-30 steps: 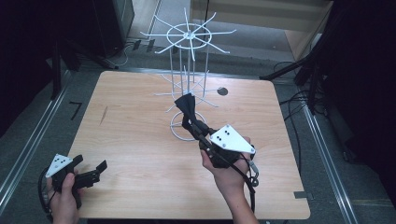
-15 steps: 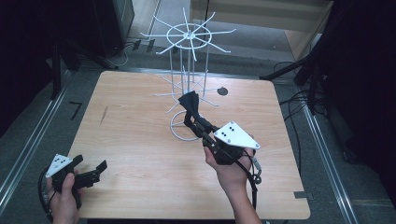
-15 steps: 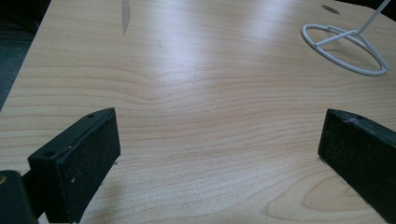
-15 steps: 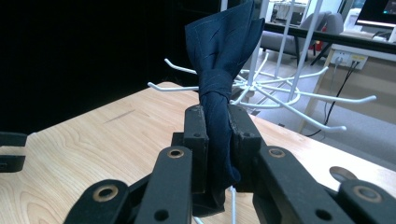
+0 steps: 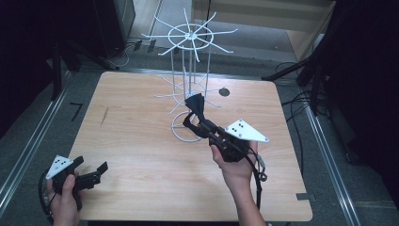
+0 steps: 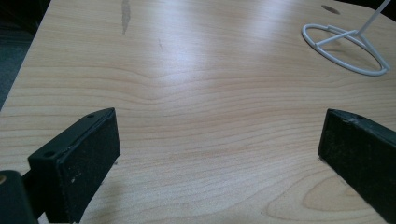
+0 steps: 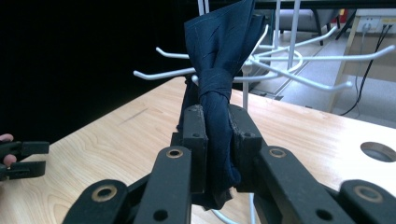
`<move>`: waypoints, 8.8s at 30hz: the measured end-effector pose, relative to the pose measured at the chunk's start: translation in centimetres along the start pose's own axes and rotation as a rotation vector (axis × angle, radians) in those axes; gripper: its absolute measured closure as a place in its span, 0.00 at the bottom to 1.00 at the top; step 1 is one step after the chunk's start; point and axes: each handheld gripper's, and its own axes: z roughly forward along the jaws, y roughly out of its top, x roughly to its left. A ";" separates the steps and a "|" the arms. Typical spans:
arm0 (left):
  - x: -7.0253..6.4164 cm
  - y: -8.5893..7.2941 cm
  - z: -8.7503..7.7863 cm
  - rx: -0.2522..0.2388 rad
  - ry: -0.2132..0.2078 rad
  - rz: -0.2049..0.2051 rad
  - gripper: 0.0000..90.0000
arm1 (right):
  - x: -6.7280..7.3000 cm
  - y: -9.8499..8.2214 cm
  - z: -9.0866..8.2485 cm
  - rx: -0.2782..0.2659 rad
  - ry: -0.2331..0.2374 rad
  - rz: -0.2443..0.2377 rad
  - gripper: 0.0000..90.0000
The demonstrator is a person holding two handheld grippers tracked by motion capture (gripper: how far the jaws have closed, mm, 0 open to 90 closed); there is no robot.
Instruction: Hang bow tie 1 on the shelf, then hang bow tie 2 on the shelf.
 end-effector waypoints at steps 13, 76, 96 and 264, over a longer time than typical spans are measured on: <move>0.0 0.0 0.0 -0.001 -0.001 -0.002 0.00 | 0.7 -1.0 2.0 0.042 -0.061 -0.025 0.88; -0.1 0.0 0.1 0.007 0.010 0.011 0.00 | -12.6 -13.6 -6.0 0.294 -0.459 0.265 0.56; -0.1 0.1 0.1 0.004 0.010 0.010 0.00 | -12.5 -14.1 -5.4 0.395 -0.421 0.261 0.99; -0.1 0.0 0.0 -0.004 0.004 0.013 0.00 | -0.1 0.4 4.0 0.042 -0.214 -0.006 1.00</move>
